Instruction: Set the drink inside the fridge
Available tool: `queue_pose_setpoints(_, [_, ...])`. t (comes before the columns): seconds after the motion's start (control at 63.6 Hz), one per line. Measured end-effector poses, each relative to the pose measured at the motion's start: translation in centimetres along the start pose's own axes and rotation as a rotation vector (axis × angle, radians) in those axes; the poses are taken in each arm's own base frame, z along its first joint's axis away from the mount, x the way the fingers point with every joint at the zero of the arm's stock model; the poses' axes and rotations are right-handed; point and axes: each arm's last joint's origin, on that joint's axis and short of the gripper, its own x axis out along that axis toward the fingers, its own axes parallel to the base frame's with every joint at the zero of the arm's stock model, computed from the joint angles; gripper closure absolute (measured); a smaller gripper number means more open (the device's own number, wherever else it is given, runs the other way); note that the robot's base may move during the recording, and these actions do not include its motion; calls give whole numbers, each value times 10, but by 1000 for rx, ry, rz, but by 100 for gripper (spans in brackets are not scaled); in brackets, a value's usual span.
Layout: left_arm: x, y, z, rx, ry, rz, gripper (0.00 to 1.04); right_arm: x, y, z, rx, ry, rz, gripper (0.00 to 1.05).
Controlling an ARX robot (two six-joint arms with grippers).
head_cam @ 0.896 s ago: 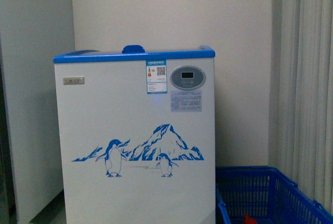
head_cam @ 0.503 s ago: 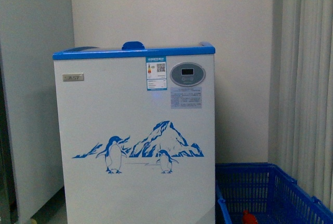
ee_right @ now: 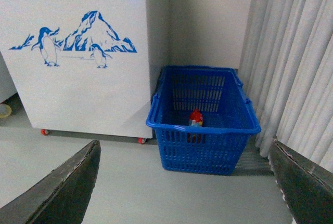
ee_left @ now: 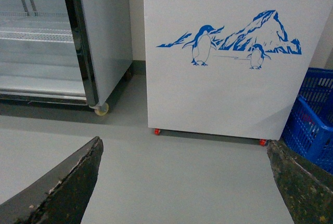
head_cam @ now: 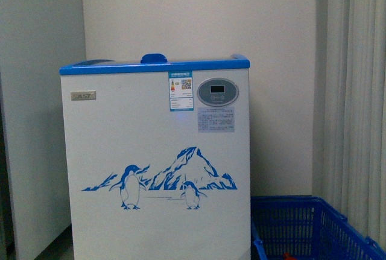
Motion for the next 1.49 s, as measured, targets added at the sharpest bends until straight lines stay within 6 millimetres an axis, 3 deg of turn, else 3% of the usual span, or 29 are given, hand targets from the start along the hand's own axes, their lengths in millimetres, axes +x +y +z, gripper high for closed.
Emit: queue_pose_setpoints(1.493, [0,0,0,0,0,-2,8,0,0,0,0,-1,0,7])
